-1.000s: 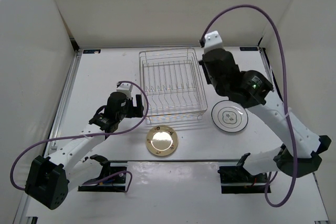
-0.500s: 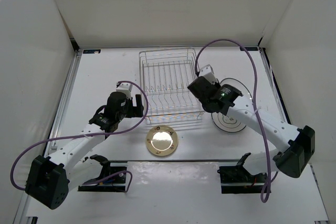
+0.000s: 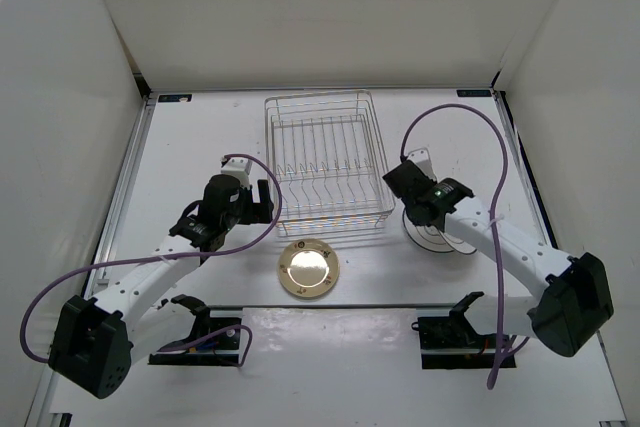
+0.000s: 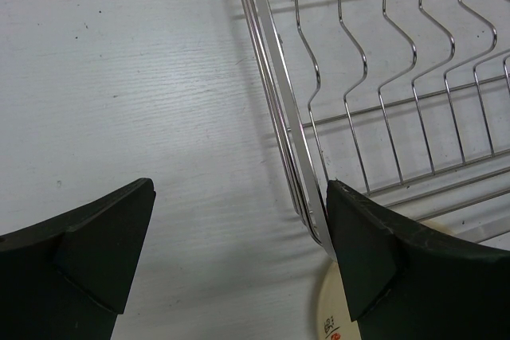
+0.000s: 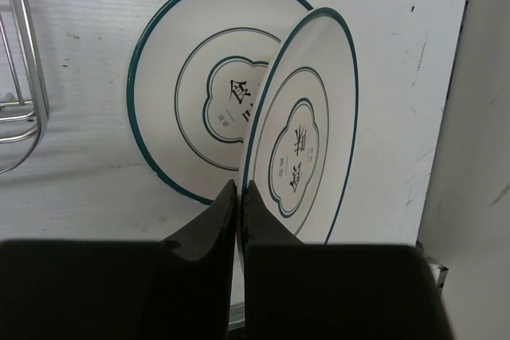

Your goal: Unload the plates from the dish rack

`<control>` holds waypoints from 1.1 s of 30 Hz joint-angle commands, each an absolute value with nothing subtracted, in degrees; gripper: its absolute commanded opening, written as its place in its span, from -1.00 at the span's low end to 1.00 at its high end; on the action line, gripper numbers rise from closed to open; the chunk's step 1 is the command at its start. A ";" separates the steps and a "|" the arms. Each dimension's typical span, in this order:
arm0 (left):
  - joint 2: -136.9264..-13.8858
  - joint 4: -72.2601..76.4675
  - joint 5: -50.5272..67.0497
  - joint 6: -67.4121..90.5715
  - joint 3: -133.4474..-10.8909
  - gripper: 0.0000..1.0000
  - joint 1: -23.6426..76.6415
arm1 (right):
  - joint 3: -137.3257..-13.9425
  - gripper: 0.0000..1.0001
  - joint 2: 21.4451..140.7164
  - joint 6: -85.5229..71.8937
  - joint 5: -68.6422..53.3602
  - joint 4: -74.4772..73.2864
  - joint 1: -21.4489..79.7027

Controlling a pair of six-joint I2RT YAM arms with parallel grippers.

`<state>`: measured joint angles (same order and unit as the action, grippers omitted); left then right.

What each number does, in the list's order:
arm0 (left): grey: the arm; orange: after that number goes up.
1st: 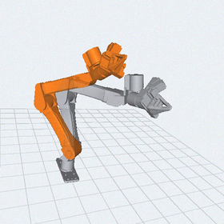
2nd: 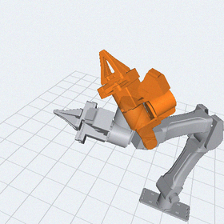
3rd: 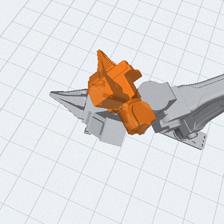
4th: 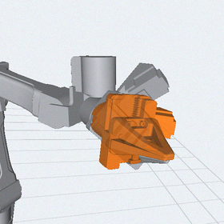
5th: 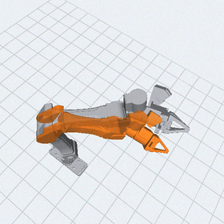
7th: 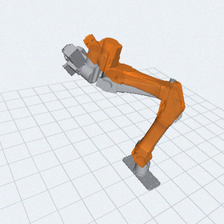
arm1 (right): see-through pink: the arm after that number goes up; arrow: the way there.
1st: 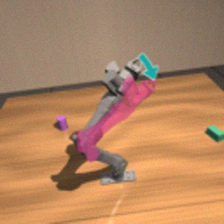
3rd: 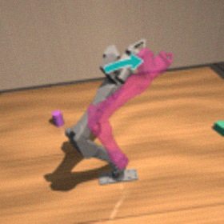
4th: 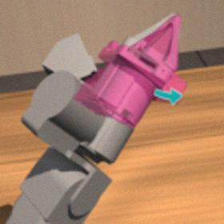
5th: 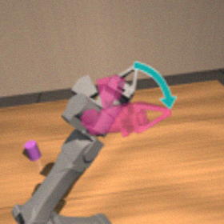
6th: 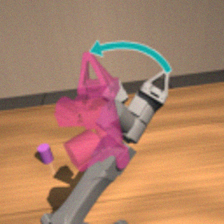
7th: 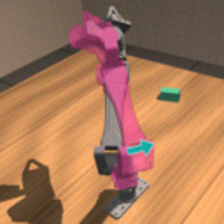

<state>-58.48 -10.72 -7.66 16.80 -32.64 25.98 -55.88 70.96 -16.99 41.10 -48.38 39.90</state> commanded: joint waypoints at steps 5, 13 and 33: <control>-58.54 -11.78 -7.65 16.70 -34.10 0.98 25.31 | -53.00 -1.00 70.58 -18.54 37.80 -43.60 37.00; -58.62 -11.95 -7.47 16.79 -34.10 0.98 25.23 | -51.24 -1.00 71.63 -18.54 36.21 -42.45 35.77; -58.71 -11.87 -7.29 16.96 -34.19 0.98 24.87 | -65.29 0.10 72.16 -19.25 27.05 -46.83 35.25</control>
<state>-58.83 -10.90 -7.22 17.02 -32.64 25.54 -60.90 74.19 -18.65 26.44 -43.70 35.38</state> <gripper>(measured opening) 0.990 0.540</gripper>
